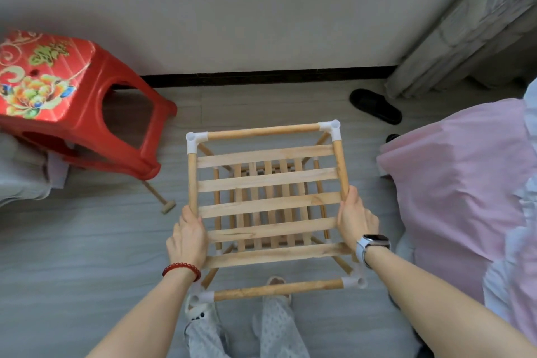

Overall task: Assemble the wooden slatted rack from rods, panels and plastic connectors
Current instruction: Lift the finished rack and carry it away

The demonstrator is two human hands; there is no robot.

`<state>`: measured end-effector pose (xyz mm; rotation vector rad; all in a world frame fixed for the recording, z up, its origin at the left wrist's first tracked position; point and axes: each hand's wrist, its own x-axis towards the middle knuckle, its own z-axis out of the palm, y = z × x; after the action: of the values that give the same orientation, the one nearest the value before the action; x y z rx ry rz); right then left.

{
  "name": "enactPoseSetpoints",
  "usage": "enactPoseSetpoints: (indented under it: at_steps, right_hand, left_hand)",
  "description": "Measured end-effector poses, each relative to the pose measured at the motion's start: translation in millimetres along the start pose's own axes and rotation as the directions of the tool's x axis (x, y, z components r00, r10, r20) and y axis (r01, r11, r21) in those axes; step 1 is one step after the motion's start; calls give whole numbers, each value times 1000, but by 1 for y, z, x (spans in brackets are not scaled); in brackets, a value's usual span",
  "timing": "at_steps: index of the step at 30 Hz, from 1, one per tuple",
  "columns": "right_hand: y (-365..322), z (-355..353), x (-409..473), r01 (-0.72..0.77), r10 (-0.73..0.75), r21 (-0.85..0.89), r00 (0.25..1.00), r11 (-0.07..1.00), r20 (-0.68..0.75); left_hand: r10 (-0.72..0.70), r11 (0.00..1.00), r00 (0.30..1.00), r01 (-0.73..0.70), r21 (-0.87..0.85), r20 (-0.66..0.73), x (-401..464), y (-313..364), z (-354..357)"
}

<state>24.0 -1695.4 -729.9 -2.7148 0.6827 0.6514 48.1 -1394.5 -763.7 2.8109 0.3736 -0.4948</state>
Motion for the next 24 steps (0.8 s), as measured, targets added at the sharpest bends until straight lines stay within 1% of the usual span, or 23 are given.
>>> enactPoseSetpoints:
  at_steps: [4,6,10,12,13,15,17,19,22,24]
  right_hand:
    - [-12,-17,-21,47,-47,-46,999,998,20]
    - [-20,-28,-31,75,-73,-35,997,997,37]
    - [-51,-51,-68,176,-175,-28,984,984,43]
    - [-74,-59,-93,253,-250,-58,966,966,57]
    - [-82,-62,-99,273,-269,-68,961,960,59]
    - [-108,-64,-125,351,-345,-95,935,931,80]
    - [-140,-62,-147,438,-430,-132,899,889,84]
    - [-171,-61,-165,485,-480,-149,874,862,74]
    - [-229,-49,-200,568,-559,-192,823,801,102]
    - [-269,-36,-230,629,-618,-197,777,752,123]
  left_hand:
    - [2,1000,1000,-2,11,-4,-19,-16,-30]
    - [13,1000,1000,-12,20,-17,-30,-25,-48]
    - [-56,998,998,57,19,-22,-65,-58,-96]
    - [-112,994,993,112,-3,-47,-92,-89,-121]
    - [-118,993,991,117,-17,-62,-99,-98,-127]
    - [-172,983,980,165,-77,-96,-130,-134,-146]
    - [-222,970,962,202,-133,-159,-156,-173,-161]
    - [-267,955,945,234,-182,-187,-175,-203,-170]
    - [-374,908,904,313,-278,-207,-209,-259,-187]
    - [-455,866,862,370,-338,-222,-237,-299,-196]
